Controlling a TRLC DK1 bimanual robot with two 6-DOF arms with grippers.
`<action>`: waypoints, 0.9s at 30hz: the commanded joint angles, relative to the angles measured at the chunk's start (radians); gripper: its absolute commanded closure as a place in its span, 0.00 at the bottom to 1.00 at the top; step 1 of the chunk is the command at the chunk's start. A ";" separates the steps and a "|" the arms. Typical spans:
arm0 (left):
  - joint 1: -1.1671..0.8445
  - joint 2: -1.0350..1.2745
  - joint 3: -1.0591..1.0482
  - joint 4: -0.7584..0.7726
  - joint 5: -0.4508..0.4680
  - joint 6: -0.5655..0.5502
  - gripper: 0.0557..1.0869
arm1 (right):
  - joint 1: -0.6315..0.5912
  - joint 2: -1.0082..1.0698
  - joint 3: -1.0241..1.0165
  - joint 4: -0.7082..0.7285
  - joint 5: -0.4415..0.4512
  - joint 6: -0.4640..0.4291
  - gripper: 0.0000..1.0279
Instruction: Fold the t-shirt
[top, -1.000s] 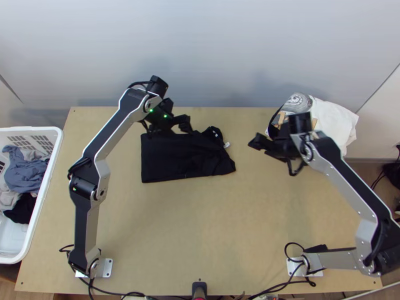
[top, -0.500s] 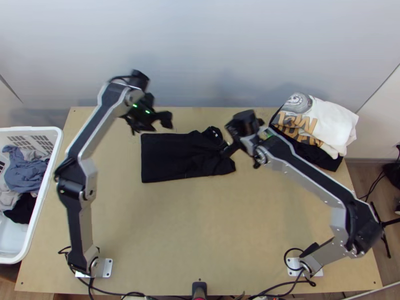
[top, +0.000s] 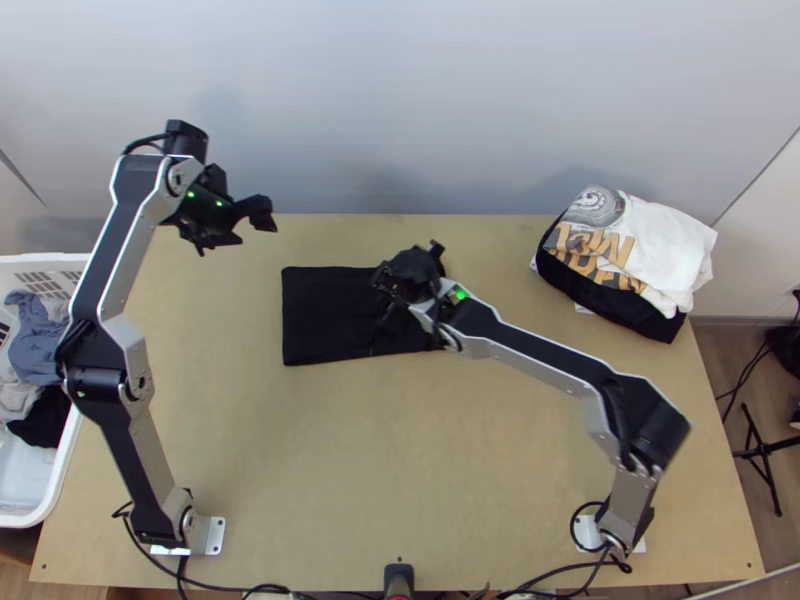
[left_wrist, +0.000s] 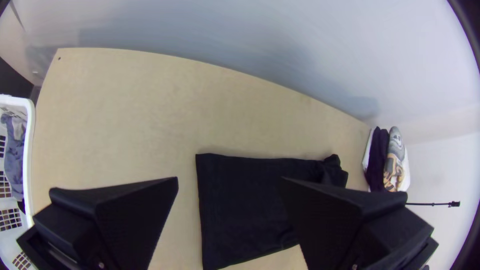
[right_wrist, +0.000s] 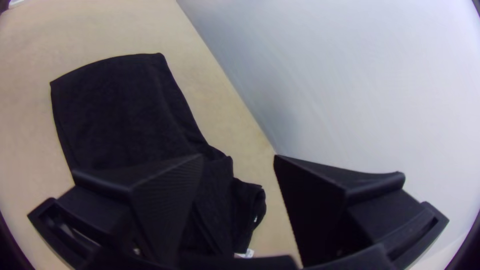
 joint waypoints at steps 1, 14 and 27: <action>0.046 0.003 -0.008 0.002 -0.001 0.017 0.05 | 0.034 0.109 0.088 0.028 0.005 0.040 0.68; 0.049 0.029 -0.007 0.014 -0.001 0.020 0.05 | 0.025 0.191 0.125 -0.069 0.005 0.148 0.55; 0.060 0.032 -0.010 0.014 -0.003 0.024 0.05 | -0.006 0.256 0.146 -0.092 0.005 0.198 0.55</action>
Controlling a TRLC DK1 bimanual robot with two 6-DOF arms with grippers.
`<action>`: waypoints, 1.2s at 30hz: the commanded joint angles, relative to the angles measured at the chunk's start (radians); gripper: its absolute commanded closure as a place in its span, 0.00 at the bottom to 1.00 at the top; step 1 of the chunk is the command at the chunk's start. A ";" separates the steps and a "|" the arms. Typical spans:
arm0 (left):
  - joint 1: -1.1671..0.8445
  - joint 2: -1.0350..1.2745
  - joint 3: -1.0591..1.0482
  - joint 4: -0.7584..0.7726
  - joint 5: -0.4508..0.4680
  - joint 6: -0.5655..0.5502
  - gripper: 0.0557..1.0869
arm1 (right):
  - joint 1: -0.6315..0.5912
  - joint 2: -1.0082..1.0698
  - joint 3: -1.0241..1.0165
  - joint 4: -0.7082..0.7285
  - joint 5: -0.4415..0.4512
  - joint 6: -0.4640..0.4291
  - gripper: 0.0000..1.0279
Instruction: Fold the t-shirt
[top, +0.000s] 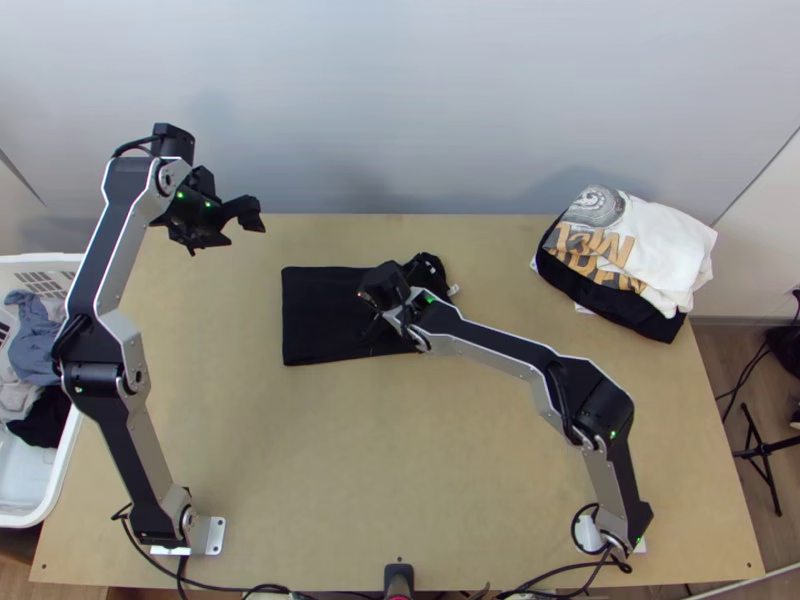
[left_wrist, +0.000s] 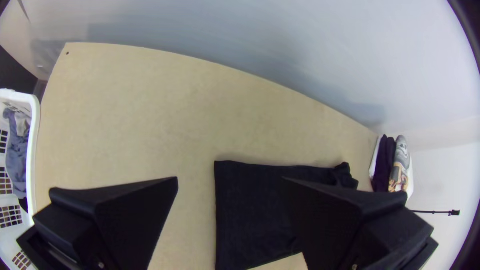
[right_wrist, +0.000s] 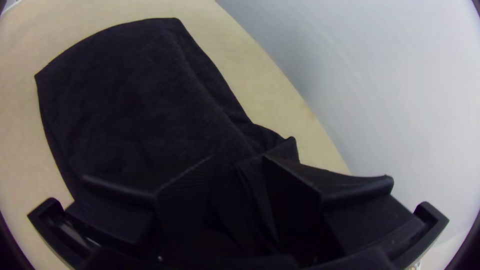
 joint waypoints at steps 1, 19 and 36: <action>0.009 0.003 -0.006 0.000 -0.001 0.006 0.05 | -0.034 0.045 0.023 -0.006 0.000 0.017 0.56; 0.026 0.003 -0.040 0.000 -0.001 0.015 0.05 | -0.165 0.140 0.160 0.008 0.002 -0.017 0.88; 0.035 -0.024 -0.103 0.008 -0.001 0.020 0.05 | -0.280 0.223 0.402 0.067 0.384 -0.112 0.32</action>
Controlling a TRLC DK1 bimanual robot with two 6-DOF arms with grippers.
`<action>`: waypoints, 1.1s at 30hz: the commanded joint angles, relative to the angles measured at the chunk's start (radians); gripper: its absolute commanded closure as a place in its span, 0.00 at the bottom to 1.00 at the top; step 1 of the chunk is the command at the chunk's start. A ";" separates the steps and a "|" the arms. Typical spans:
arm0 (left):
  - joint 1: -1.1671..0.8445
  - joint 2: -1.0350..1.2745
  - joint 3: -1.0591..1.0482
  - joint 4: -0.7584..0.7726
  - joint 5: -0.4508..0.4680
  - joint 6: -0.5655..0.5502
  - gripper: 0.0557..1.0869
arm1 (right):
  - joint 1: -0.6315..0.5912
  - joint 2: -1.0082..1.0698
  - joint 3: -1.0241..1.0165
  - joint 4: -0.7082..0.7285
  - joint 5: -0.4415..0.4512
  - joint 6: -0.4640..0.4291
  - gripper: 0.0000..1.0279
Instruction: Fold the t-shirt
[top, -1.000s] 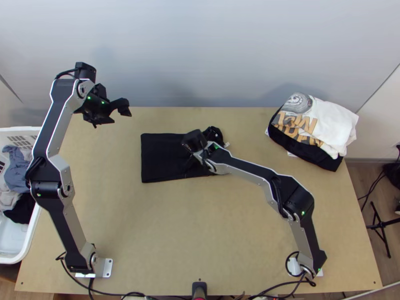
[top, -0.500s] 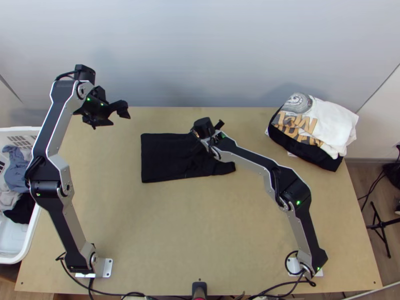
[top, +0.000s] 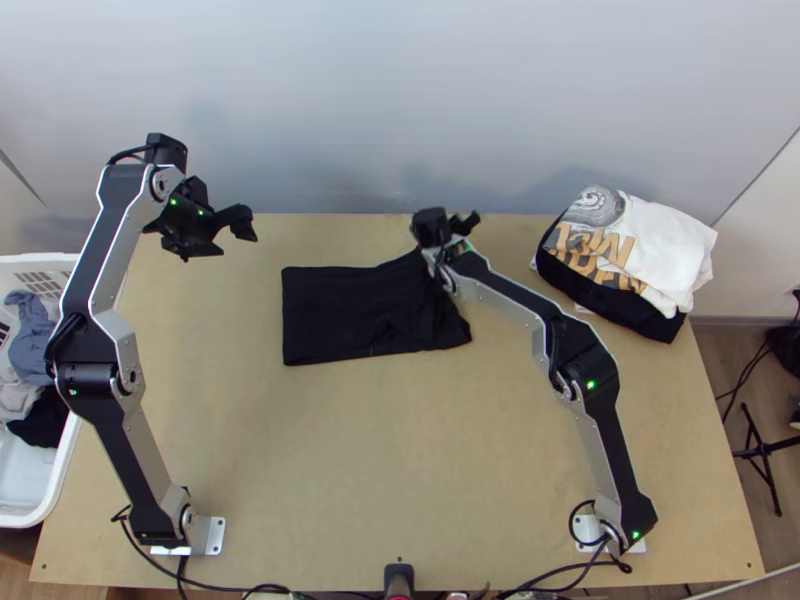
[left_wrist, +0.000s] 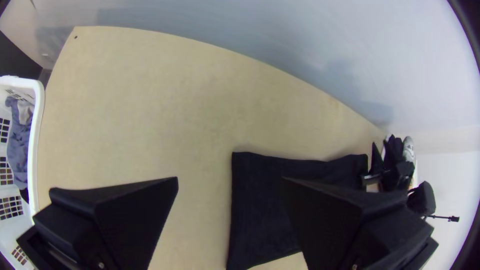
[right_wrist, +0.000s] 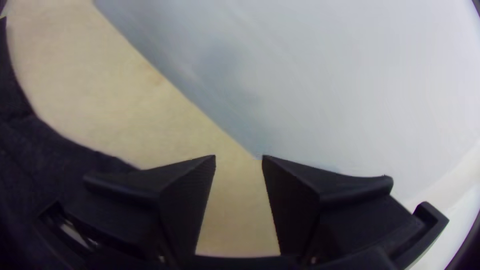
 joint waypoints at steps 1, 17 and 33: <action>0.002 -0.016 -0.043 0.012 0.000 0.002 0.05 | -0.022 -0.003 0.124 0.014 0.152 -0.014 0.28; -0.021 -0.027 -0.045 0.026 0.002 0.000 0.05 | 0.063 -0.116 0.420 -1.342 -0.848 1.286 0.17; -0.008 -0.033 -0.050 0.025 -0.005 0.000 0.05 | 0.017 0.002 0.349 -1.357 -0.925 1.197 0.32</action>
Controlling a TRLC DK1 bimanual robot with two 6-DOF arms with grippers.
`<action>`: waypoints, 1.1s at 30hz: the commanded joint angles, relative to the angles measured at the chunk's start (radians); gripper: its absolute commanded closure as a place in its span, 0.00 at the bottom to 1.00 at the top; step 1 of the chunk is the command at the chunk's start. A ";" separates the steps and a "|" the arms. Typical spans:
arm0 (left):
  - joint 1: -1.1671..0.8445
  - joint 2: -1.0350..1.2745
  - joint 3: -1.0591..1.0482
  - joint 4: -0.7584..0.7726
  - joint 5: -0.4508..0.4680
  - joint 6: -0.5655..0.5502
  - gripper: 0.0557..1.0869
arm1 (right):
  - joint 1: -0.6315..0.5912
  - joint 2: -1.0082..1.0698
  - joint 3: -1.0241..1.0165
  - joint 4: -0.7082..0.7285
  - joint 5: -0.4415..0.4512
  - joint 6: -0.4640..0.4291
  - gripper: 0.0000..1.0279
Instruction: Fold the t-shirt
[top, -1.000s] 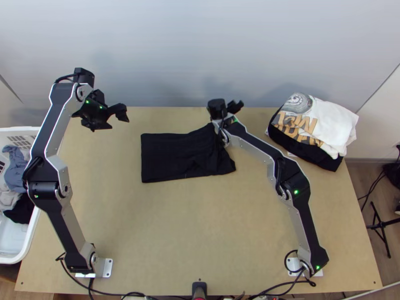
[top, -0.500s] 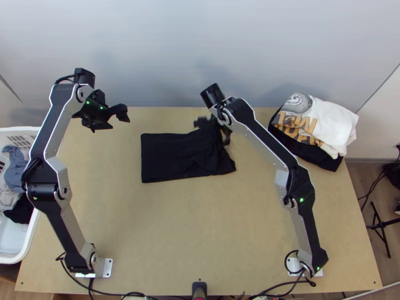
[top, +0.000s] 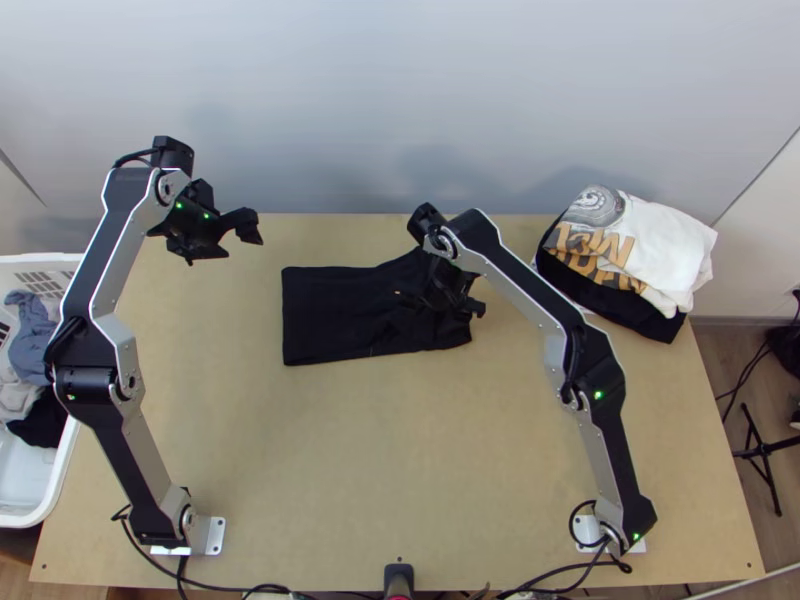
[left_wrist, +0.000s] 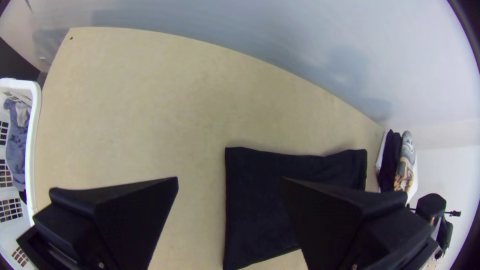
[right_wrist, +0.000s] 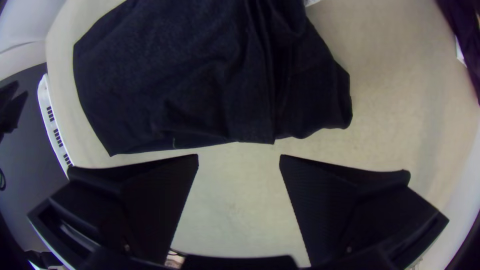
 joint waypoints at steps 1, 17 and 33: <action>0.015 -0.002 -0.001 -0.001 -0.004 0.002 0.05 | -0.030 0.068 0.023 -0.023 -0.034 -0.030 0.32; 0.011 0.007 0.002 0.003 -0.012 0.002 0.05 | -0.058 0.100 0.023 0.091 0.074 -0.113 0.57; 0.005 0.007 0.008 0.003 -0.013 0.002 0.05 | -0.082 -0.026 -0.097 0.117 0.132 -0.147 0.97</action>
